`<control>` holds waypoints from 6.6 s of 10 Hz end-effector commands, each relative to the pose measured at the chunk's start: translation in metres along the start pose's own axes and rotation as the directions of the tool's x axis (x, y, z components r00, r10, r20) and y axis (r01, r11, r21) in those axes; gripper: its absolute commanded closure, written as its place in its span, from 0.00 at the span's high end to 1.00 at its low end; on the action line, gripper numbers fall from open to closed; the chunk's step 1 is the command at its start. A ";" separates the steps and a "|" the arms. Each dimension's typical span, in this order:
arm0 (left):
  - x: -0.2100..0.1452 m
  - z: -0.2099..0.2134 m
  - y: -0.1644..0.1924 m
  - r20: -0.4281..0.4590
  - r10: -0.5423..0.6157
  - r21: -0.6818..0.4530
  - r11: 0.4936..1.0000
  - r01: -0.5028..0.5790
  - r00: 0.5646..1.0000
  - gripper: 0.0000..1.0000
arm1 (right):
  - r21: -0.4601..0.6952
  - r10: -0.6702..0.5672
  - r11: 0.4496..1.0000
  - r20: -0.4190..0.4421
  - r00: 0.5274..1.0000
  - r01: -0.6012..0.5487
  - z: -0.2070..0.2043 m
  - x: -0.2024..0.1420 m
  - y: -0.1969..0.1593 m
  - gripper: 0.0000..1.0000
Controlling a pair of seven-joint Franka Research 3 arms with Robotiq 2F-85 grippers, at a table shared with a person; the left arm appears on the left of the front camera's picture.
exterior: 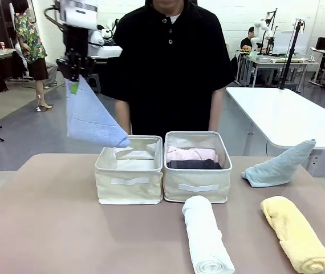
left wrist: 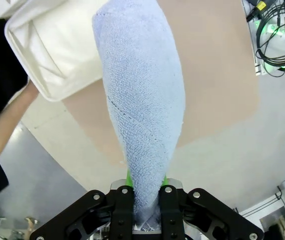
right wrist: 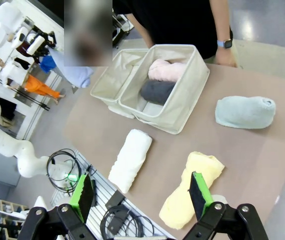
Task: Sort the towels based on their folding style.
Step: Pick up one triangle-folded towel and place it in the left Fabric basket, then pick up another triangle-folded towel from the table and place it in the left Fabric basket.
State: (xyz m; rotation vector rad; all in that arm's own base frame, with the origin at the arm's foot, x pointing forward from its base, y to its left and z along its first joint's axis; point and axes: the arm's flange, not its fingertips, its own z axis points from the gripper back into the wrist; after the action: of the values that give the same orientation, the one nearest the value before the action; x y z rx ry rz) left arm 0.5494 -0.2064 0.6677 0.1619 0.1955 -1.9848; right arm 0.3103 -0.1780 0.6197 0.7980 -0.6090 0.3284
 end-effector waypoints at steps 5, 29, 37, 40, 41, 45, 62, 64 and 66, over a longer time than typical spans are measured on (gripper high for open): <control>0.024 -0.007 0.075 0.066 0.037 -0.044 0.998 -0.035 0.997 0.16 | 0.021 0.014 1.000 0.013 1.000 -0.015 0.001 0.001 -0.001 1.00; 0.073 -0.139 0.061 -0.073 0.104 -0.112 0.987 -0.112 0.992 0.16 | 0.021 0.014 1.000 0.013 1.000 -0.015 0.001 0.001 -0.001 1.00; 0.095 -0.175 0.087 0.109 -0.014 -0.192 0.981 0.035 0.994 0.16 | 0.021 0.014 1.000 0.013 1.000 -0.015 0.001 0.001 -0.001 1.00; 0.100 -0.194 0.097 0.145 -0.036 -0.300 0.951 0.079 0.989 0.16 | 0.021 0.014 1.000 0.013 1.000 -0.015 0.001 0.001 -0.001 1.00; 0.101 -0.194 0.097 0.147 -0.040 -0.302 0.950 0.083 0.988 0.16 | 0.021 0.014 1.000 0.013 1.000 -0.015 0.001 0.001 -0.001 1.00; 0.100 -0.190 0.093 0.150 -0.039 -0.278 0.957 0.080 0.988 0.79 | 0.021 0.014 1.000 0.013 1.000 -0.015 0.001 0.001 -0.001 1.00; -0.210 -0.062 -0.222 0.739 0.404 0.084 0.738 -0.669 0.539 1.00 | 0.021 0.014 1.000 0.013 1.000 -0.015 0.001 0.001 -0.001 1.00; -0.227 -0.080 -0.218 0.704 0.475 -0.035 0.766 -0.642 0.528 1.00 | 0.021 0.014 1.000 0.013 1.000 -0.015 0.001 0.001 -0.001 1.00; -0.241 -0.062 -0.241 0.721 0.467 0.013 0.729 -0.684 0.511 1.00 | 0.021 0.014 1.000 0.013 1.000 -0.015 0.001 0.001 -0.001 1.00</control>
State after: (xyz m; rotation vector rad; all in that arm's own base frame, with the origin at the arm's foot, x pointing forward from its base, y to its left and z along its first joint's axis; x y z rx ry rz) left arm 0.4320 0.1216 0.6565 -0.3222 -0.5853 -1.2295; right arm 0.3096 -0.1790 0.6193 0.7955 -0.6075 0.3277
